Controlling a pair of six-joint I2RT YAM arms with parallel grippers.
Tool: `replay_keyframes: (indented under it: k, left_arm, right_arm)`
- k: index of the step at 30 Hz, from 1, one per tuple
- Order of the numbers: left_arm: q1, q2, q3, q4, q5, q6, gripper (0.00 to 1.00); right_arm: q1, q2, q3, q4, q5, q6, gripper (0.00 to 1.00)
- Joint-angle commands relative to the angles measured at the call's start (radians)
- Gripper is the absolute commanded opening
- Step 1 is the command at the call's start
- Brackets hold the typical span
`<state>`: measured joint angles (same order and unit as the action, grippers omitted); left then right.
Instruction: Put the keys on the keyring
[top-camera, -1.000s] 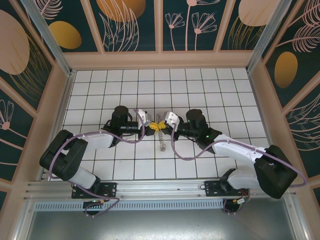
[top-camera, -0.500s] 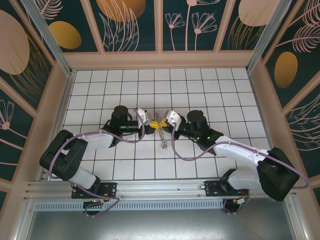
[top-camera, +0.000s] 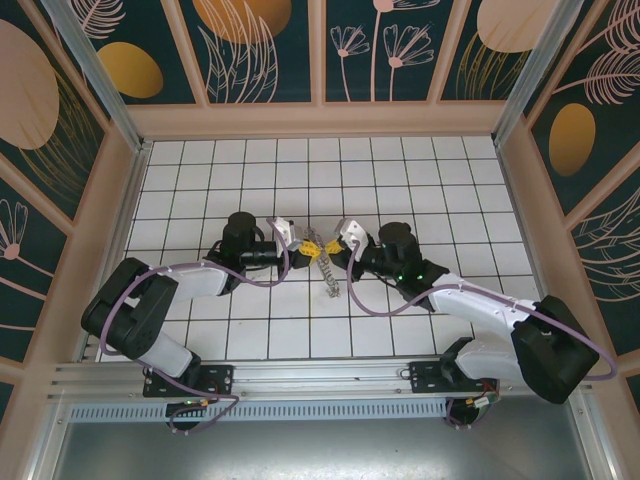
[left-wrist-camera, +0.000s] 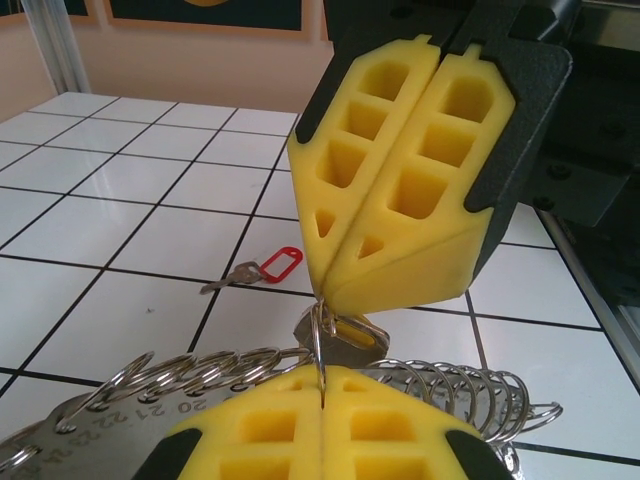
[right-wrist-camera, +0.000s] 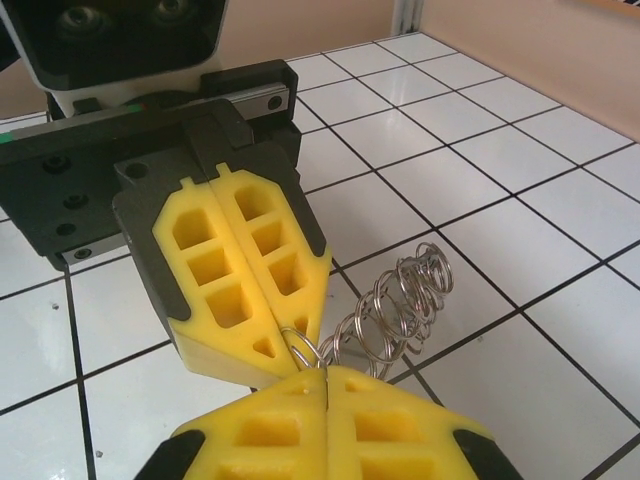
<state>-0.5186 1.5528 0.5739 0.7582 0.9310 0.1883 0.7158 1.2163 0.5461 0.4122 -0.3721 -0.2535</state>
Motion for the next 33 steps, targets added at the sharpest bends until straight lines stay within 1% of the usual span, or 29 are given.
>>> replay_keyframes:
  k: [1, 3, 5, 12, 16, 18, 22, 25, 30, 33]
  left_arm:
    - [-0.007, 0.004, -0.009, 0.056, 0.058, -0.01, 0.0]
    - [-0.007, 0.006, -0.008, 0.057, 0.058, -0.012, 0.0]
    - [-0.007, 0.008, -0.007, 0.059, 0.059, -0.012, 0.0]
    - [-0.006, 0.012, -0.008, 0.059, 0.059, -0.011, 0.0]
    - [-0.008, 0.013, -0.006, 0.056, 0.072, -0.005, 0.0]
    - [-0.007, 0.015, -0.003, 0.038, 0.093, 0.018, 0.0]
    - [-0.008, 0.012, 0.006, -0.016, 0.13, 0.081, 0.0]
    - [-0.007, 0.015, 0.033, -0.089, 0.147, 0.119, 0.0]
    - [-0.007, 0.017, 0.053, -0.131, 0.152, 0.144, 0.0]
    - [-0.007, 0.018, 0.063, -0.137, 0.153, 0.141, 0.0]
  right_arm:
    - [-0.026, -0.014, -0.026, 0.049, -0.002, 0.038, 0.07]
    - [-0.03, -0.015, -0.031, 0.057, -0.008, 0.045, 0.11]
    - [-0.034, -0.016, -0.032, 0.057, -0.009, 0.054, 0.17]
    - [-0.052, -0.073, -0.051, 0.046, -0.014, 0.043, 0.22]
    - [-0.052, -0.101, -0.034, -0.02, -0.03, -0.024, 0.25]
    - [-0.052, -0.105, -0.015, -0.074, -0.065, -0.081, 0.27]
    - [-0.047, -0.098, 0.011, -0.172, -0.154, -0.239, 0.27]
    - [-0.038, -0.086, 0.027, -0.22, -0.177, -0.331, 0.28]
    - [-0.036, -0.056, 0.06, -0.221, -0.191, -0.351, 0.28]
    - [-0.034, -0.039, 0.076, -0.222, -0.214, -0.354, 0.26]
